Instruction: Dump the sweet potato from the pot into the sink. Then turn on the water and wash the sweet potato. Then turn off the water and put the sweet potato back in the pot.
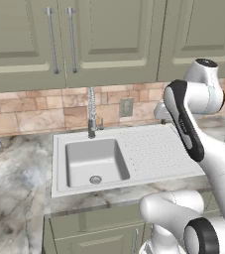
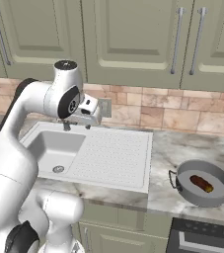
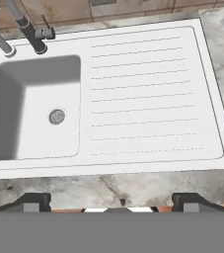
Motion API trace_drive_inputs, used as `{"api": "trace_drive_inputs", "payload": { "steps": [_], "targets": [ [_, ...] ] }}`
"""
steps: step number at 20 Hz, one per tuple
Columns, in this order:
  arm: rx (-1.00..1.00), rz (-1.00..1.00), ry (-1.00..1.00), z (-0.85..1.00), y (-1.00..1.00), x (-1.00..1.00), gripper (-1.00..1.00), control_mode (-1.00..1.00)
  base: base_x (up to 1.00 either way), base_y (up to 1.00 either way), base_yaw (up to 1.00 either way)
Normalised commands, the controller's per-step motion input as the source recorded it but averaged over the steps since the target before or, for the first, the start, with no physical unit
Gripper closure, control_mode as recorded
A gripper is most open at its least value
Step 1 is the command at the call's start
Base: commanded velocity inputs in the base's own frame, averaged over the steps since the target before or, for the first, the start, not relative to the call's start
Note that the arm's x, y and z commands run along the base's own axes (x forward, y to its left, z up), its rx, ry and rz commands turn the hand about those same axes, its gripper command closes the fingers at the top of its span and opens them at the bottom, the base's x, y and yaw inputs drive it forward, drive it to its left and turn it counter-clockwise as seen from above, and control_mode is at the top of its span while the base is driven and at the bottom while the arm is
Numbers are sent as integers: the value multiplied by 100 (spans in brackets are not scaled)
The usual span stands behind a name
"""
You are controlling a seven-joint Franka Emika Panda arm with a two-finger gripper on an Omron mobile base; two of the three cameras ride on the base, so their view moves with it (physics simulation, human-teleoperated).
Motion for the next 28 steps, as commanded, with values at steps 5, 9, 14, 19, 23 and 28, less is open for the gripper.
{"api": "trace_drive_inputs", "payload": {
  "steps": [5,9,14,19,23,28],
  "targets": [
    [-2,-1,0,-7,-85,-33,-100,-100,0,0,0],
    [-5,0,0,-13,-88,-15,-100,-100,0,0,0],
    [-7,0,0,-18,-85,-9,-100,-100,0,0,0],
    [-7,0,0,-26,-83,-3,-100,-100,0,0,0],
    [-6,0,2,-37,-74,0,-100,-100,0,0,0],
    [-5,0,4,-42,-59,0,-100,-100,0,0,0]
  ]
}}
